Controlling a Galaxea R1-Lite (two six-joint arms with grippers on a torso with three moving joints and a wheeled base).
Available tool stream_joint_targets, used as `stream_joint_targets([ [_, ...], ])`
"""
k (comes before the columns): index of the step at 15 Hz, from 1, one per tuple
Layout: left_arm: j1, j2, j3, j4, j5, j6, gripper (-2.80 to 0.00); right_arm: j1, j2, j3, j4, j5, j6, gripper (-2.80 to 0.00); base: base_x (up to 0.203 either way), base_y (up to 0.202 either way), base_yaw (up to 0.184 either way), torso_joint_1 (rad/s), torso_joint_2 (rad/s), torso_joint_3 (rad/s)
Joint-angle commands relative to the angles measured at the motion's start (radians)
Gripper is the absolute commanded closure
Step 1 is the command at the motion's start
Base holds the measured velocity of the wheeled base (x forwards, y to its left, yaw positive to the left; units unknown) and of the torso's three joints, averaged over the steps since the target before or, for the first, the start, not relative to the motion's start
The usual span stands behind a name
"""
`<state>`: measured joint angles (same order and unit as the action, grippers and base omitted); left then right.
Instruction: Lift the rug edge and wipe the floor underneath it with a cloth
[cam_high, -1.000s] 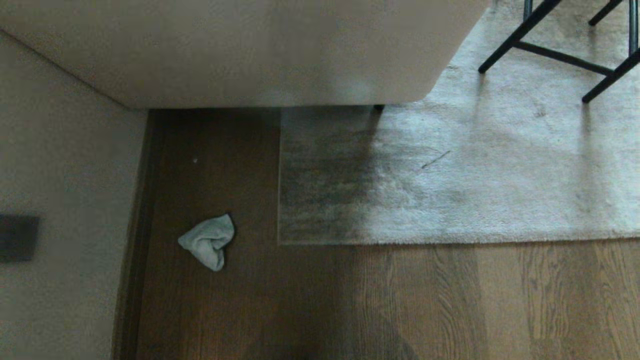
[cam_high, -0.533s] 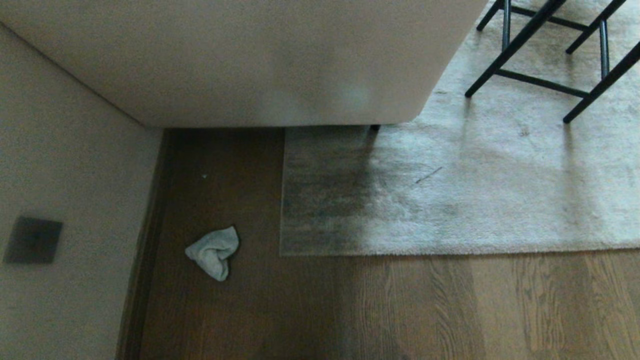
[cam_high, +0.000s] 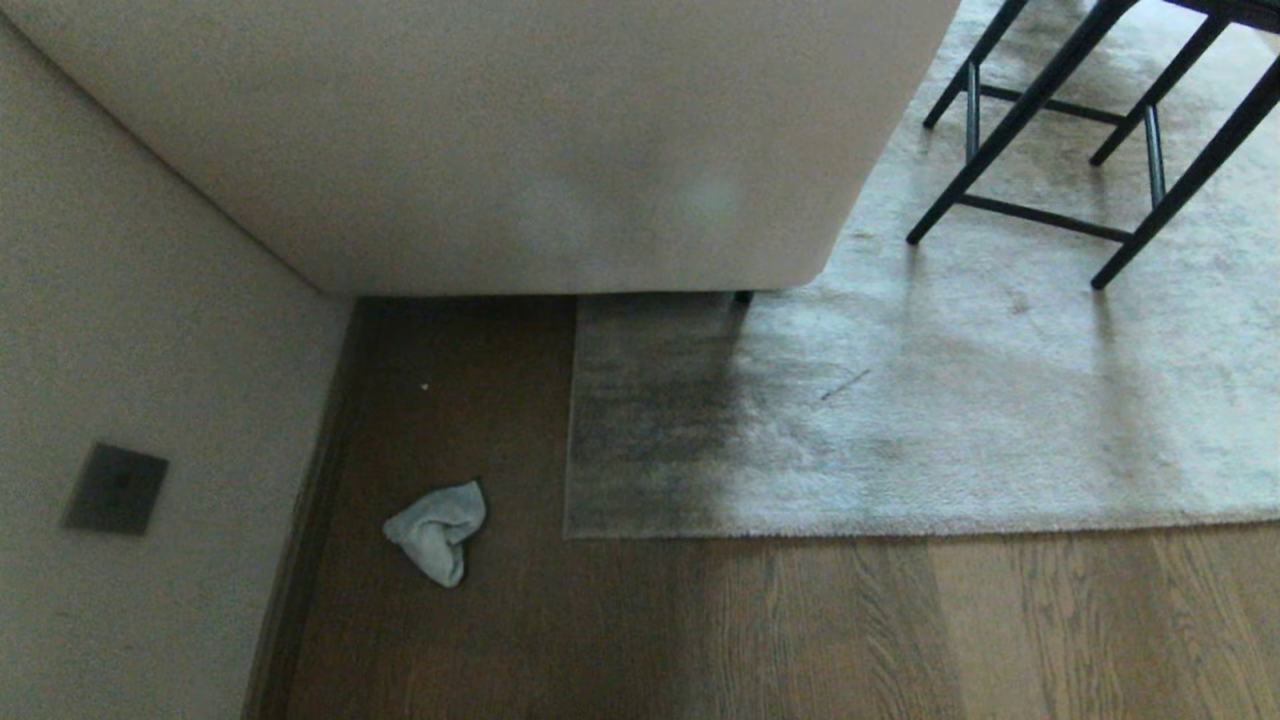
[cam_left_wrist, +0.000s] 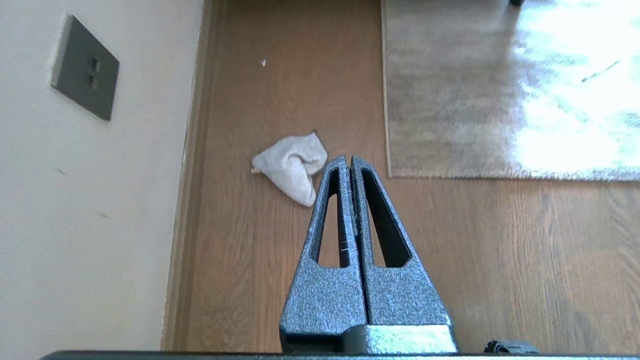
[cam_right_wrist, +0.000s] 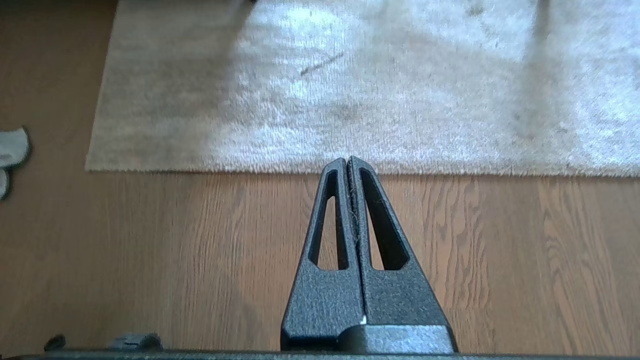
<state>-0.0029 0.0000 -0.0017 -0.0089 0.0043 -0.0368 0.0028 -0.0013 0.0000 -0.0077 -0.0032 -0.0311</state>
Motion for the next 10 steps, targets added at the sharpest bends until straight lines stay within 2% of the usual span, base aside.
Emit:
stream_joint_targets([
  [1,0.000,0.000,0.000,0.000,0.002,-0.002,0.00,0.000,0.001,0.000,-0.001,0.000,0.000,0.00,0.000,0.000,0.000,0.007,0.00,0.198],
  [10,0.000,0.000,0.000,-0.002,0.002,-0.005,0.00,0.000,0.001,0.000,0.004,0.000,0.000,0.00,0.000,0.000,0.000,0.003,0.00,0.203],
])
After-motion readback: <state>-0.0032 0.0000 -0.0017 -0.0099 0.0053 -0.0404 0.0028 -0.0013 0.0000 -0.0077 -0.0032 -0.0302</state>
